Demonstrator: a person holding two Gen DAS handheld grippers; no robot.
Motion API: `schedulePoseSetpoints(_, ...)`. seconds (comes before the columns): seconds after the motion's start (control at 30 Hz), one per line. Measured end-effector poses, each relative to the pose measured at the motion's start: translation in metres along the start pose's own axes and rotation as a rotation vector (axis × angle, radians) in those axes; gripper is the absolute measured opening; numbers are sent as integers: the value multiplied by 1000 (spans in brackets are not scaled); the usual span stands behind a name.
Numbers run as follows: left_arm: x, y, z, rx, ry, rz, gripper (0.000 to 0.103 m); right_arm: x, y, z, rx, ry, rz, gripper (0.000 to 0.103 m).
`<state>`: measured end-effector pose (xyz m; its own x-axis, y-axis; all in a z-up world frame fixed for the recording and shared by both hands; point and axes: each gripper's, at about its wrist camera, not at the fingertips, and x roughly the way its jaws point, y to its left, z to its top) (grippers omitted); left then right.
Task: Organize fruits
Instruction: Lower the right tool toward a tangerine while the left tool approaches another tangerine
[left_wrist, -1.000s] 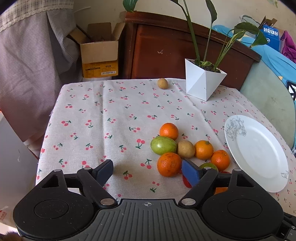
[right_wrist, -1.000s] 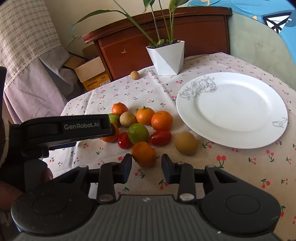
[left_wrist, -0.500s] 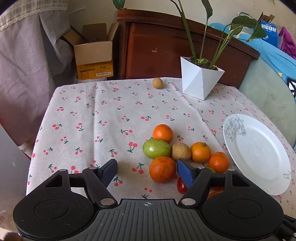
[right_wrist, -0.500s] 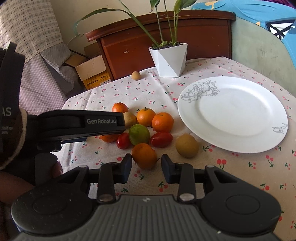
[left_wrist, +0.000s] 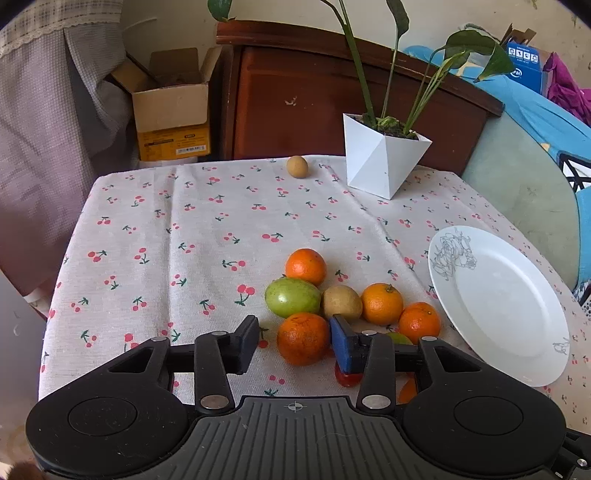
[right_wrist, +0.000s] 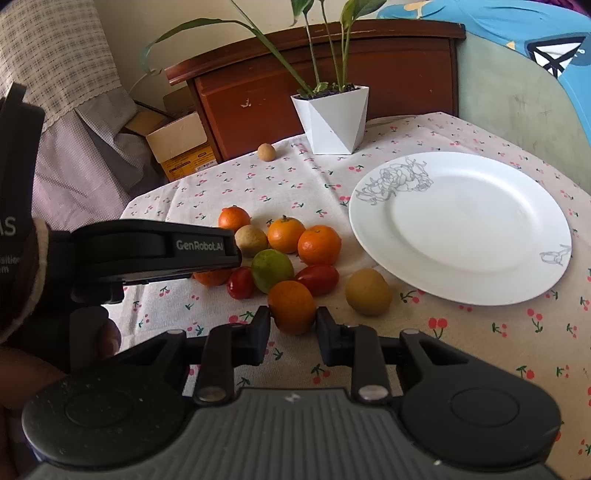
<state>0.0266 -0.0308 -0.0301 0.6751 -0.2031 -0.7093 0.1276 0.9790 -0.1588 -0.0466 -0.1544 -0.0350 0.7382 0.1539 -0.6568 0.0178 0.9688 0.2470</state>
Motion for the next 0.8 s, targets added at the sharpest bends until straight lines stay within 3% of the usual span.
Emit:
schedulePoseSetpoints(0.1,-2,0,0,-2,-3,-12,28,0,0,0,3,1,0,26)
schedulePoseSetpoints(0.27,-7,5,3,-22,-19,-13,28,-1,-2,1,14,5,1,26)
schedulePoseSetpoints(0.63,-6,20,-2,-79,-7,-28,28,-2,-7,2,46,9,-14,26)
schedulePoseSetpoints(0.8,-4,20,-2,-75,-15,-37,35,-2,-8,2,53,9,-12,26)
